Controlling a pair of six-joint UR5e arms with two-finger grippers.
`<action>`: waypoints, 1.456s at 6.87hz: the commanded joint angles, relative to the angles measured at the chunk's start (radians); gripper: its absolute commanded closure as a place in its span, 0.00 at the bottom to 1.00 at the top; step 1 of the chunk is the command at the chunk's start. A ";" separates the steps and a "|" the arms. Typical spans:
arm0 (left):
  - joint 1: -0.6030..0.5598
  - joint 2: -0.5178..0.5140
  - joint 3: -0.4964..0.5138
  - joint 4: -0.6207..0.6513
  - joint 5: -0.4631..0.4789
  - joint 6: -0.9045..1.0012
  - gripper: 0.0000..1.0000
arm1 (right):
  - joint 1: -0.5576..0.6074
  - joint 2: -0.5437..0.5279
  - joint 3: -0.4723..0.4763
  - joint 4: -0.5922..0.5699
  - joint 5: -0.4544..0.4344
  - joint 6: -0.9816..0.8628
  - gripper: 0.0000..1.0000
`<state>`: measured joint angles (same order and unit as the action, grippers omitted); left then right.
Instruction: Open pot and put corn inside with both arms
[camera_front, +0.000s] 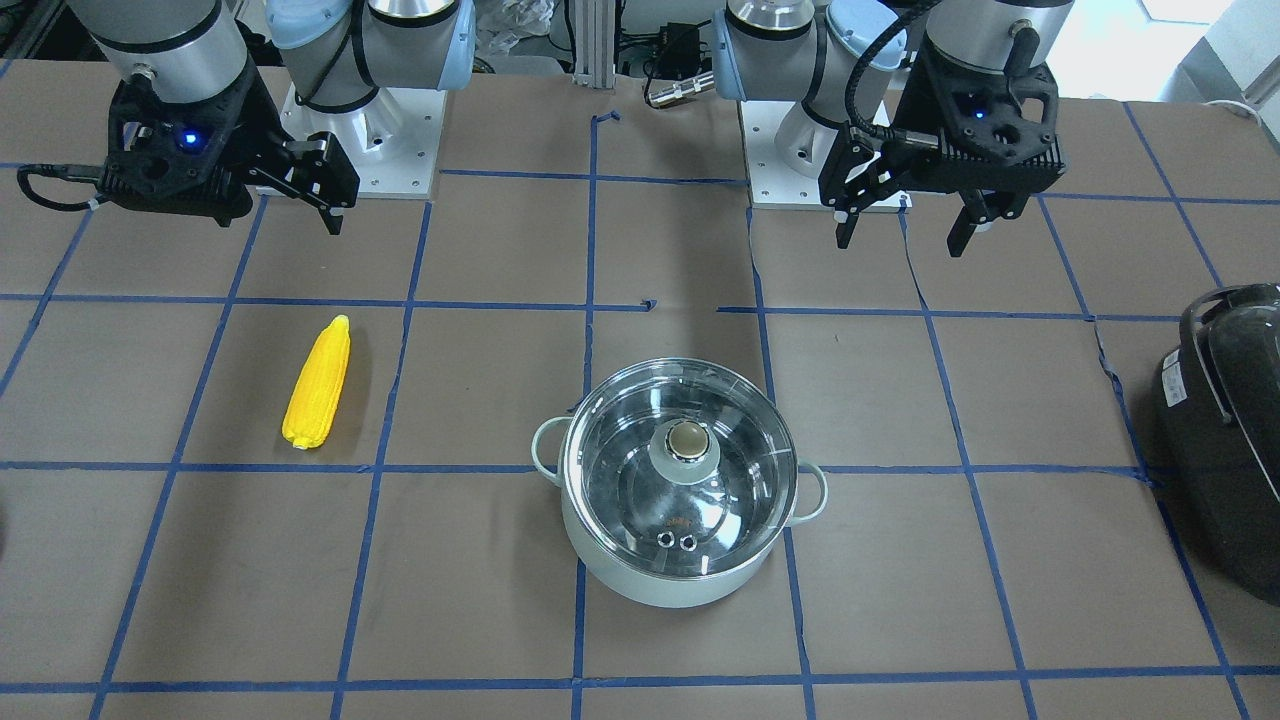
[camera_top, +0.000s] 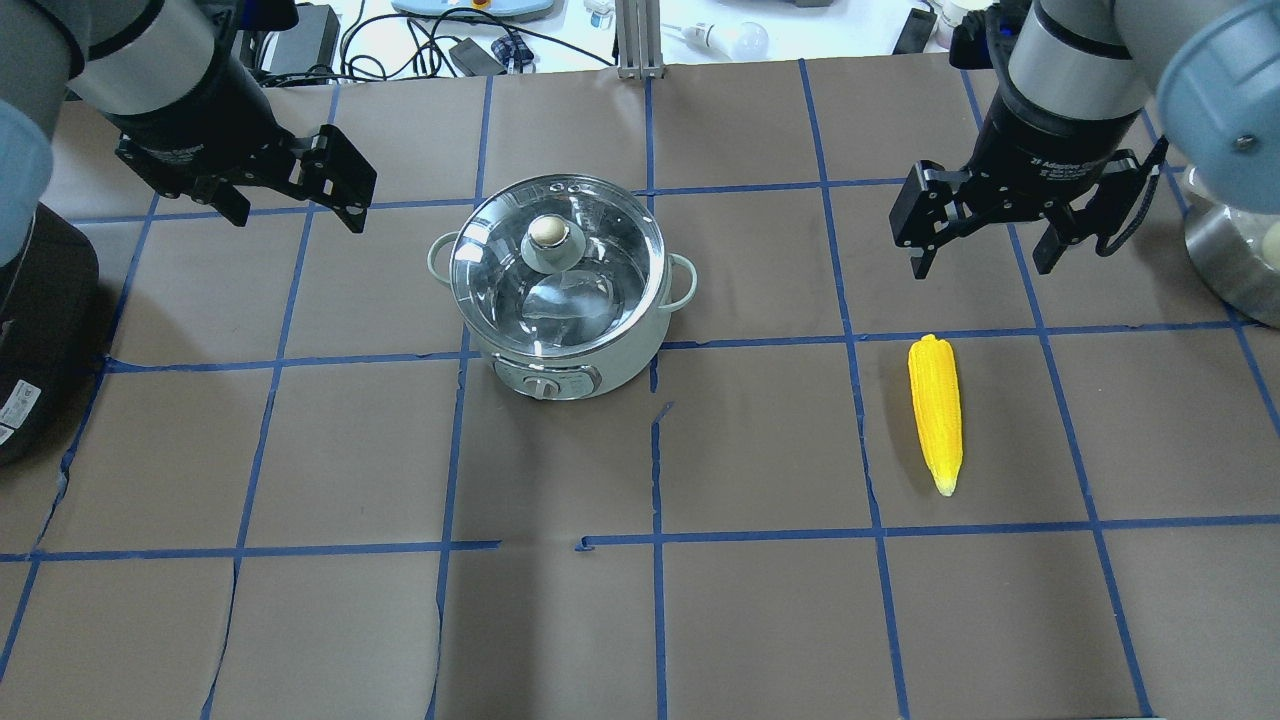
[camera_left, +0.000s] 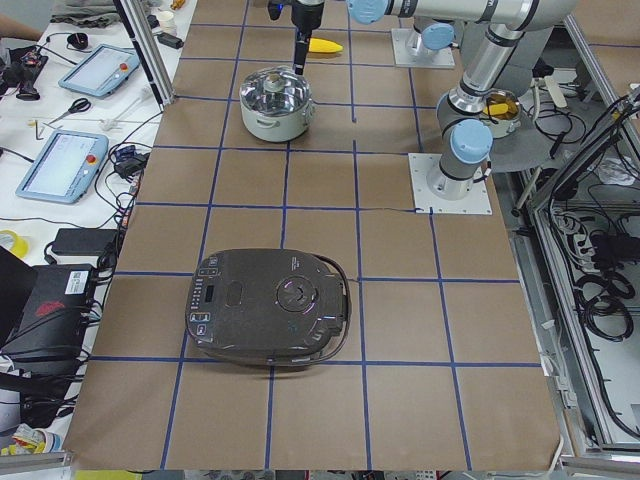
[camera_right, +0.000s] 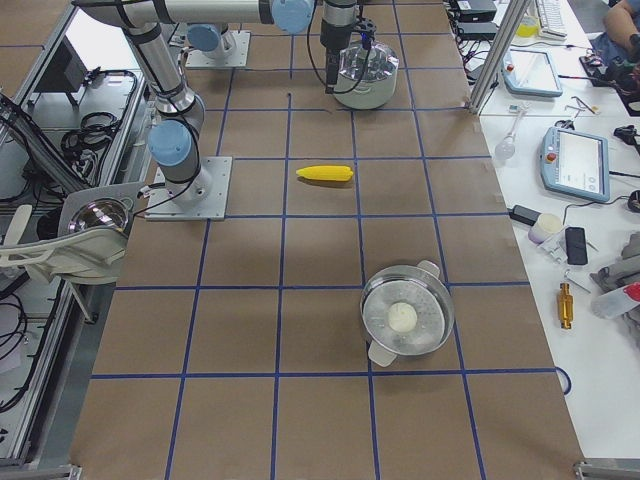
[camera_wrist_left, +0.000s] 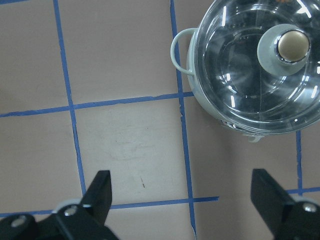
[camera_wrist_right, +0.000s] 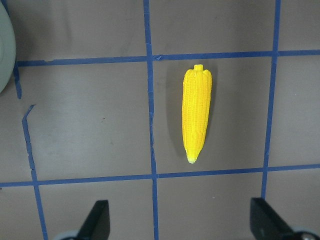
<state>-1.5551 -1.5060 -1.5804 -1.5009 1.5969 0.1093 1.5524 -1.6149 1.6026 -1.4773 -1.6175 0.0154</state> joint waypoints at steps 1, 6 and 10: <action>0.001 -0.010 0.005 -0.001 -0.005 -0.002 0.00 | 0.000 0.000 0.000 -0.001 -0.013 0.001 0.00; 0.001 -0.014 0.005 0.001 -0.002 -0.013 0.00 | 0.000 0.000 0.002 0.000 -0.050 0.000 0.00; -0.002 -0.016 0.003 0.002 -0.005 -0.014 0.00 | 0.000 0.000 0.002 -0.006 -0.038 0.003 0.00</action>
<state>-1.5562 -1.5222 -1.5764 -1.4987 1.5925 0.0953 1.5524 -1.6153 1.6040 -1.4811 -1.6577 0.0161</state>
